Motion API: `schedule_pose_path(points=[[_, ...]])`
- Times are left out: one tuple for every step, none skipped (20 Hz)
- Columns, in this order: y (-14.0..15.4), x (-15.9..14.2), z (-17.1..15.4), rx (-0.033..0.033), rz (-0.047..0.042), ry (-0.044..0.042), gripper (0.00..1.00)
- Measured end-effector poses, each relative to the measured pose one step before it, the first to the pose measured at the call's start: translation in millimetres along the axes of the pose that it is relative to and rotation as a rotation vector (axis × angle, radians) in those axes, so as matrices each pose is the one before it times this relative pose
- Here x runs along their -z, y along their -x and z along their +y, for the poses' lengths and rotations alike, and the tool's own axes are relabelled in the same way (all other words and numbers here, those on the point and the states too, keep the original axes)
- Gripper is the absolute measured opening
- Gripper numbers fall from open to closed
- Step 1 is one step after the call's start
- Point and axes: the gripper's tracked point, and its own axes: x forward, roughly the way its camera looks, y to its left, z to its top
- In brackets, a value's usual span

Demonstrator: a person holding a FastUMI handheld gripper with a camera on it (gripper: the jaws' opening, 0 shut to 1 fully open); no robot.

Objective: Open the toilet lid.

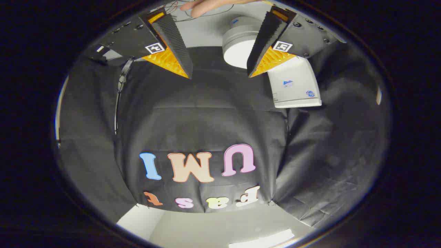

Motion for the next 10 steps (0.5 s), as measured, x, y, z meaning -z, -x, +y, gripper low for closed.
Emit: schedule_pose_path(points=[[-19.72,4.51,7.64,-0.02038,0.01475,0.03416,0.98],[-14.94,2.99,13.09,-0.03446,0.01342,0.02107,0.98],[-10.11,-1.65,9.79,-0.02160,-0.03831,-0.03187,0.98],[-11.08,5.61,19.86,-0.05273,-0.01540,-0.04539,0.99],[-7.66,13.07,11.22,-0.02187,0.03197,-0.02637,0.99],[-3.19,18.47,8.29,0.00075,0.05918,-0.00346,0.99],[-0.14,24.64,3.88,0.01186,0.03926,0.01874,1.00],[1.51,8.30,8.55,-0.00344,0.00244,0.00977,1.00],[1.63,2.07,7.50,-0.00168,-0.01344,-0.01145,0.99],[4.60,5.32,8.40,0.00241,-0.00144,-0.02513,0.98]])
